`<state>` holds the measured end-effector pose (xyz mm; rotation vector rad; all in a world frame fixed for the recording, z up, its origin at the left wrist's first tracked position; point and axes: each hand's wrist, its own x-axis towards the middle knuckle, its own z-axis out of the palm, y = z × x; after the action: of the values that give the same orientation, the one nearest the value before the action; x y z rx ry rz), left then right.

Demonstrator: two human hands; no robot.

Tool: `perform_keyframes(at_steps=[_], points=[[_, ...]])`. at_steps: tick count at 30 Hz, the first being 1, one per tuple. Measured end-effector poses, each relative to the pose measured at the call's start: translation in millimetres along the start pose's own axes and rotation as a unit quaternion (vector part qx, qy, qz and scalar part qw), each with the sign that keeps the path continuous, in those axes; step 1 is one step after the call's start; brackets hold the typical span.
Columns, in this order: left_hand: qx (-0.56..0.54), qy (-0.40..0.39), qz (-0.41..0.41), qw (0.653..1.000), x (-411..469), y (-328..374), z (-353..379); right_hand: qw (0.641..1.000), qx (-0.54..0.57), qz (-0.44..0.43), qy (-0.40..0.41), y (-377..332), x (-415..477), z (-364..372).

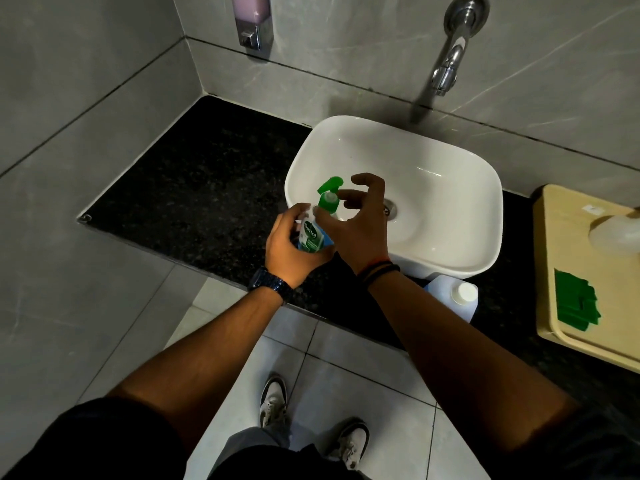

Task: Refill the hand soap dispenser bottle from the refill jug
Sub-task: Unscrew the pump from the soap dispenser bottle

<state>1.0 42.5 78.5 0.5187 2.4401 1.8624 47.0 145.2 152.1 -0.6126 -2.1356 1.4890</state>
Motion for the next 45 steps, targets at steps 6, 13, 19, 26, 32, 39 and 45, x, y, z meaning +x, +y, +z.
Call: perform_keyframes(at_steps=[6, 13, 19, 26, 32, 39, 45], points=[[0.005, 0.004, 0.0, 1.0, -1.4, 0.9, -0.6, 0.997, 0.026, -0.059, 0.047, -12.2, 0.7, -2.9], [0.03, 0.034, 0.001, 0.999, 0.5, -3.3, -6.0, 0.956, 0.156, -0.172, 0.18, -41.9, 10.2, -19.0], [0.054, 0.07, -0.04, 0.995, -1.4, -29.1, -22.7, 0.979, 0.05, -0.144, 0.134, -6.1, 6.0, -33.7], [0.069, 0.08, -0.078, 0.991, -6.0, -59.9, -35.3, 0.985, 0.08, -0.132, 0.079, 38.4, -3.5, -37.8], [0.057, 0.075, -0.082, 0.992, -2.4, -72.0, -32.3, 0.956, -0.204, -0.194, -0.084, 66.8, -20.0, -21.8], [0.039, 0.075, -0.11, 0.99, -0.1, -90.4, -34.4, 0.835, -0.32, -0.435, -0.107, 80.5, -36.3, 0.3], [0.028, 0.067, -0.12, 0.99, -1.6, -100.4, -32.7, 0.864, -0.417, -0.128, -0.252, 112.0, -24.7, 9.2]])
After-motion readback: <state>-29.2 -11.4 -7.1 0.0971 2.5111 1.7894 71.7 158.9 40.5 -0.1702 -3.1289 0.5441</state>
